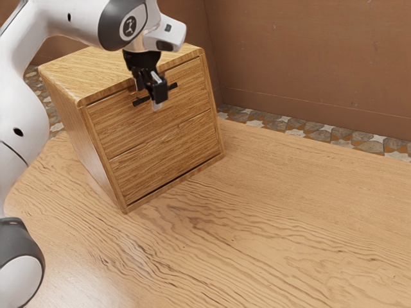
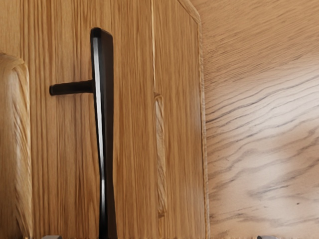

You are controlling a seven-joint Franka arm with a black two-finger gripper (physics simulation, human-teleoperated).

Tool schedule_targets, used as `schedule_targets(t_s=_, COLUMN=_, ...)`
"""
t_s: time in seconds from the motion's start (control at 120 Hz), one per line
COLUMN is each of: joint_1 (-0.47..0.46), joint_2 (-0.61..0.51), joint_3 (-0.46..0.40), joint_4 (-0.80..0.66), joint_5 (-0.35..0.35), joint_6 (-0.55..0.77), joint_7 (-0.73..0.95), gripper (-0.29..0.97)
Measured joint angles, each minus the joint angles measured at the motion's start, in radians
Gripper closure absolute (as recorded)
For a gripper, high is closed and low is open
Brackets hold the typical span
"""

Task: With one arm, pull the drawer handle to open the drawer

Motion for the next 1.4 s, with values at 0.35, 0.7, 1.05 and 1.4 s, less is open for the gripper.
schedule_targets(t_s=0.35, joint_1=0.003, joint_2=0.024, joint_3=-0.010, joint_4=0.005, joint_5=-0.007, joint_6=0.032, joint_7=0.001, gripper=0.20)
schedule_targets(t_s=0.7, joint_1=0.004, joint_2=0.042, joint_3=-0.016, joint_4=0.004, joint_5=-0.035, joint_6=0.043, joint_7=-0.003, gripper=0.18)
schedule_targets(t_s=1.05, joint_1=0.008, joint_2=0.028, joint_3=-0.088, joint_4=-0.001, joint_5=-0.045, joint_6=0.023, joint_7=-0.021, gripper=0.24)
schedule_targets(t_s=1.4, joint_1=0.016, joint_2=-0.063, joint_3=-0.161, joint_4=-0.091, joint_5=-0.040, joint_6=-0.002, joint_7=-0.052, gripper=0.23)
